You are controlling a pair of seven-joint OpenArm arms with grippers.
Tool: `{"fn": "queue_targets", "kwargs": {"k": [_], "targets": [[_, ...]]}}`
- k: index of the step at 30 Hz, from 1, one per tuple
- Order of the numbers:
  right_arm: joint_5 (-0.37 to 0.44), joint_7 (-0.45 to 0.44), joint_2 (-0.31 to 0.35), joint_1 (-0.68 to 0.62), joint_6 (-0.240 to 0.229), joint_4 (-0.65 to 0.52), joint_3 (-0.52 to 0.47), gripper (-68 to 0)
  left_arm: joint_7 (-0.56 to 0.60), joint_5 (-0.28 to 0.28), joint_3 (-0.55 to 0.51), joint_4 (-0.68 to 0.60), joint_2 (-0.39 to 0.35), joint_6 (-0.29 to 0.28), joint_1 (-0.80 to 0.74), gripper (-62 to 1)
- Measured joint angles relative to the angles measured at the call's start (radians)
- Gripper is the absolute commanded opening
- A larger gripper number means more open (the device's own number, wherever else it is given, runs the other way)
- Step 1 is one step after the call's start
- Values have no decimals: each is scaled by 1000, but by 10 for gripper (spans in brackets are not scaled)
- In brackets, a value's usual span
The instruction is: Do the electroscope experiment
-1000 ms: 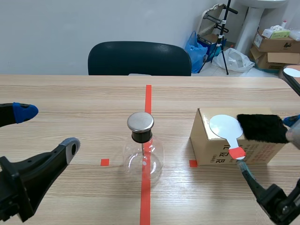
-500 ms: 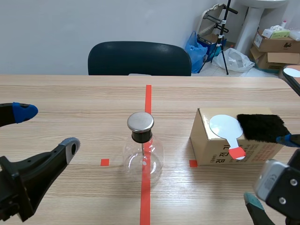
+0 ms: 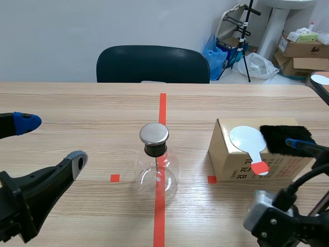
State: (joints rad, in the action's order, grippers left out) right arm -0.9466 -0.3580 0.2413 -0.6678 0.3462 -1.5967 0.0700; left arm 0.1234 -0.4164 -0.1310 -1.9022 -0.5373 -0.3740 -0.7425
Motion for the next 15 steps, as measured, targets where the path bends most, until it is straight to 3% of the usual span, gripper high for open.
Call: {"fn": "queue_targets", "kwargs": {"k": [8,11,15], "targets": [[-101,1,0,88,214,175,84,4,0,0,0,0,0,0,0,14],[-121,34,0,128,248,248,105,4,0,0,0,0,0,0,0,14],[-146,66,0,182,256,325,117,4,0,0,0,0,0,0,0,14]]}}
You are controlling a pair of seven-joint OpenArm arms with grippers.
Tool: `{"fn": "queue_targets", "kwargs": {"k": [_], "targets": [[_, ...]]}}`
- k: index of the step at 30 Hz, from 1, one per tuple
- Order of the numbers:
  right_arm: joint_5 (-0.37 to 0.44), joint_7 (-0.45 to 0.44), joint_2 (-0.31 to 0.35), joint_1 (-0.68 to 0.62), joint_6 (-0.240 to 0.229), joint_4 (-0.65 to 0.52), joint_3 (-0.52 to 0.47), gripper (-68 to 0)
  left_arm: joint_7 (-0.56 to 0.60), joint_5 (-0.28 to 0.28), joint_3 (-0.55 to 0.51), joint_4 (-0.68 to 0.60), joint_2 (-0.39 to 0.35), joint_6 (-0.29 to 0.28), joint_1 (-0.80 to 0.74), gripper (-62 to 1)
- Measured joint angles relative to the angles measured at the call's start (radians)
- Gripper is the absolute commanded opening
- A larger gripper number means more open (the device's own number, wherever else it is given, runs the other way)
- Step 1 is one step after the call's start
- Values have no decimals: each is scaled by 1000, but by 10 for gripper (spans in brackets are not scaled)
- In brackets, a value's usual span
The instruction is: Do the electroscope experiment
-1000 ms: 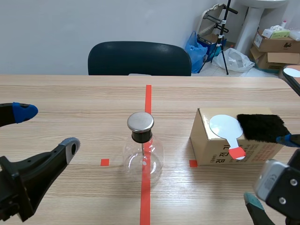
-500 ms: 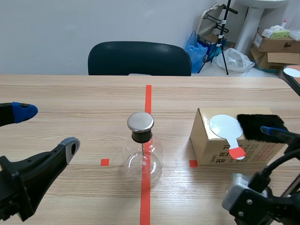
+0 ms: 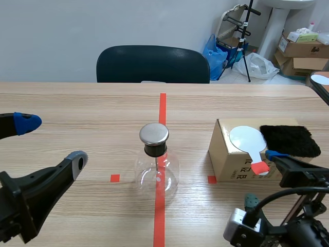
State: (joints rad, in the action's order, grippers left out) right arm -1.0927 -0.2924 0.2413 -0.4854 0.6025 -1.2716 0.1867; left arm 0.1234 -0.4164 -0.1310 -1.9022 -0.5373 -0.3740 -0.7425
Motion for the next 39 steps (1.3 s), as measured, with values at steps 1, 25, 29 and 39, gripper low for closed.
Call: {"fn": "queue_targets", "kwargs": {"k": [1,25,29,39], "targets": [[-4,5,0,13,0,13,1,4,0,0,0,0,0,0,0,14],[-63,14,0,79,52,50,22,4,0,0,0,0,0,0,0,14],[-64,13,0,66,79,50,32,4,0,0,0,0,0,0,0,14],[-63,21,0,69,97,50,31,4,0,0,0,0,0,0,0,14]]}}
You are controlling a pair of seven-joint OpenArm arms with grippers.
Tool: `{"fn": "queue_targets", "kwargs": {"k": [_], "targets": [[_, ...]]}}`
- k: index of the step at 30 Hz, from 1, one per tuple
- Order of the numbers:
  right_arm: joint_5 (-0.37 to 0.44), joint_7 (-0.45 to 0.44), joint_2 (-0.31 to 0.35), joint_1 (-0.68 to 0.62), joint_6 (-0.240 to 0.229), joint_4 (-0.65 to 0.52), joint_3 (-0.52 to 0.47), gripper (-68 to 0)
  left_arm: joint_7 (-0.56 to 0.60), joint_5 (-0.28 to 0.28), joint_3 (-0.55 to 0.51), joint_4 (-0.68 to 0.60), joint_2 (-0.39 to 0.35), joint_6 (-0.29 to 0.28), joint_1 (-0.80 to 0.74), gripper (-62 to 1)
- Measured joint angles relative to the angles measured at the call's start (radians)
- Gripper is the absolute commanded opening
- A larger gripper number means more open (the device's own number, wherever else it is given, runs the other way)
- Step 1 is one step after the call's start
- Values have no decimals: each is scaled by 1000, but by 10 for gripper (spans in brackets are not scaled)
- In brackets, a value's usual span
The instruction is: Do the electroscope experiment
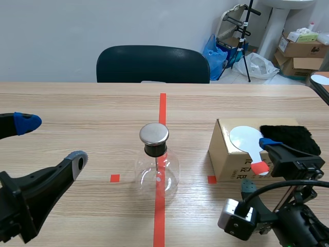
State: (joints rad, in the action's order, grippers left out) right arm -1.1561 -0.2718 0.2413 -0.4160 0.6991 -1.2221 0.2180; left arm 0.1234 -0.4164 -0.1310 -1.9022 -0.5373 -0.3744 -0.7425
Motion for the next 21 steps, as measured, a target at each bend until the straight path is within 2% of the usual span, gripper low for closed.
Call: {"fn": "queue_targets", "kwargs": {"k": [4,7,21], "targets": [[0,0,0,0,0,0,0,4,0,0,0,0,0,0,0,14],[0,0,0,0,0,0,0,-64,0,0,0,0,0,0,0,14],[0,11,0,0,0,0,0,-669,0,0,0,0,0,0,0,14]]}}
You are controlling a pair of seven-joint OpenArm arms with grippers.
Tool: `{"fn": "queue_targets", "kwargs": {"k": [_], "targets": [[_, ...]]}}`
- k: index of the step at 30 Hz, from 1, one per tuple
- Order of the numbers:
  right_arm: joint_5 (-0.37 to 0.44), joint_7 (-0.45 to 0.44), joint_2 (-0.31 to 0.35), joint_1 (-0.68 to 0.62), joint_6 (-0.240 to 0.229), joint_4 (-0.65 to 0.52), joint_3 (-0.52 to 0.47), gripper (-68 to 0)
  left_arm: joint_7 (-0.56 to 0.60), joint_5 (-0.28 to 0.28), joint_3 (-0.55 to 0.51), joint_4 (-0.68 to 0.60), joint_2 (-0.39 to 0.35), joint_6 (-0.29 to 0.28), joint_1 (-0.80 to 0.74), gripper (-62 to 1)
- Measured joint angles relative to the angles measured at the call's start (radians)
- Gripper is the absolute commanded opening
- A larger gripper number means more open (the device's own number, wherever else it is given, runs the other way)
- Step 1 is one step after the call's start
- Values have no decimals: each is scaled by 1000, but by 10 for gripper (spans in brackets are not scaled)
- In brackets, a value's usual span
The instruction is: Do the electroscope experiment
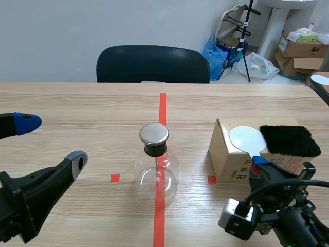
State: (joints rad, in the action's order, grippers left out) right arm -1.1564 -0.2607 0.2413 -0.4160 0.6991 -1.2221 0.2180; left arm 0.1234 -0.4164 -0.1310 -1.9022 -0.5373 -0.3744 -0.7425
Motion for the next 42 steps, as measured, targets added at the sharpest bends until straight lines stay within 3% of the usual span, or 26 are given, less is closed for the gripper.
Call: {"fn": "queue_targets", "kwargs": {"k": [42], "targets": [[-29,0,0,3,8,0,0,-666,0,0,0,0,0,0,0,14]]}}
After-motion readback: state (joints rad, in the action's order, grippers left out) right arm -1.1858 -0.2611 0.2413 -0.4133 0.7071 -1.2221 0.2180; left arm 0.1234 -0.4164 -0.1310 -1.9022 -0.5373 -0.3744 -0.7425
